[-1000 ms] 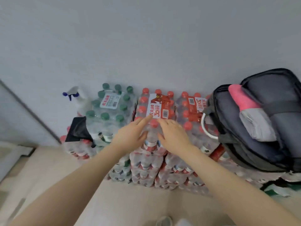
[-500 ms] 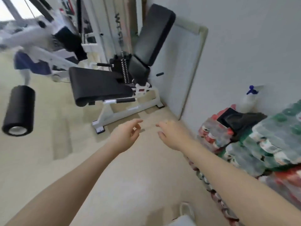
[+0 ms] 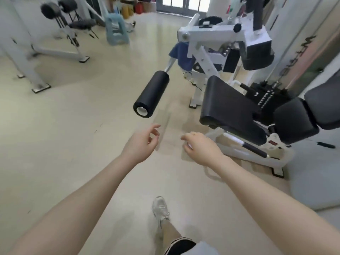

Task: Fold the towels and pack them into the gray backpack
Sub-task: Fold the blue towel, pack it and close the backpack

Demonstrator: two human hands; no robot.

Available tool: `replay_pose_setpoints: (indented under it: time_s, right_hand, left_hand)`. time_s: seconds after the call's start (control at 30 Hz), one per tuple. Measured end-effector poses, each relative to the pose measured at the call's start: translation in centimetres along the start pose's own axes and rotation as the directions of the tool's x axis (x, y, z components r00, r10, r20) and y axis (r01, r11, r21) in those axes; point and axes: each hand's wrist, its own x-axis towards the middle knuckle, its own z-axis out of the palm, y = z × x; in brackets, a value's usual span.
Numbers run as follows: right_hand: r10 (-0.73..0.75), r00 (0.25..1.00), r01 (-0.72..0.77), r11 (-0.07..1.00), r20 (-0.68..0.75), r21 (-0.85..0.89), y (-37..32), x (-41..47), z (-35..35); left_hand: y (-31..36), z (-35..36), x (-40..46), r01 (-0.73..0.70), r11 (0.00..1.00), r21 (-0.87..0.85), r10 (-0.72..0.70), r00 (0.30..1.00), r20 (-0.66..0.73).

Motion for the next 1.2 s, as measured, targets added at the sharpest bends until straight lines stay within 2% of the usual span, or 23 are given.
replay_pose_setpoints:
  time_s: [0.27,0.47,0.67,0.8,0.93,1.1,1.2]
  right_hand:
    - [-0.078,0.997,0.078,0.995,0.008,0.06,-0.6,21.3,-3.2]
    - [-0.119,0.99,0.113,0.991,0.078,0.072,-2.6,34.4,-3.5]
    - [-0.107,0.99,0.103,0.994,0.089,0.042,-4.4,48.3,-2.3]
    - [-0.013,0.997,0.007,0.997,0.077,0.075,-6.1,59.0,-1.8]
    - [0.139,0.99,-0.141,0.981,0.025,0.136,-8.4,69.2,-3.7]
    - [0.298,0.952,-0.278,0.937,-0.067,0.213,-8.5,77.3,-6.8]
    - [0.432,0.893,-0.384,0.878,-0.128,0.285,-6.3,80.6,-8.3]
  left_hand:
    - [-5.1,-6.5,16.6,0.075,0.993,0.092,-0.071,0.996,-0.054]
    - [-10.6,-11.1,26.5,0.126,0.991,0.052,-0.125,0.992,-0.033]
    - [-18.4,-15.2,38.2,0.067,0.996,0.056,-0.069,0.997,0.018]
    - [-24.2,-19.6,47.9,0.027,0.997,0.078,-0.036,0.993,0.109]
    - [-28.2,-25.0,58.8,-0.068,0.99,0.122,0.034,0.964,0.262]
    - [-29.2,-27.5,71.5,-0.153,0.983,0.101,0.105,0.921,0.375]
    - [-28.8,-26.6,78.1,-0.212,0.976,0.048,0.172,0.886,0.431]
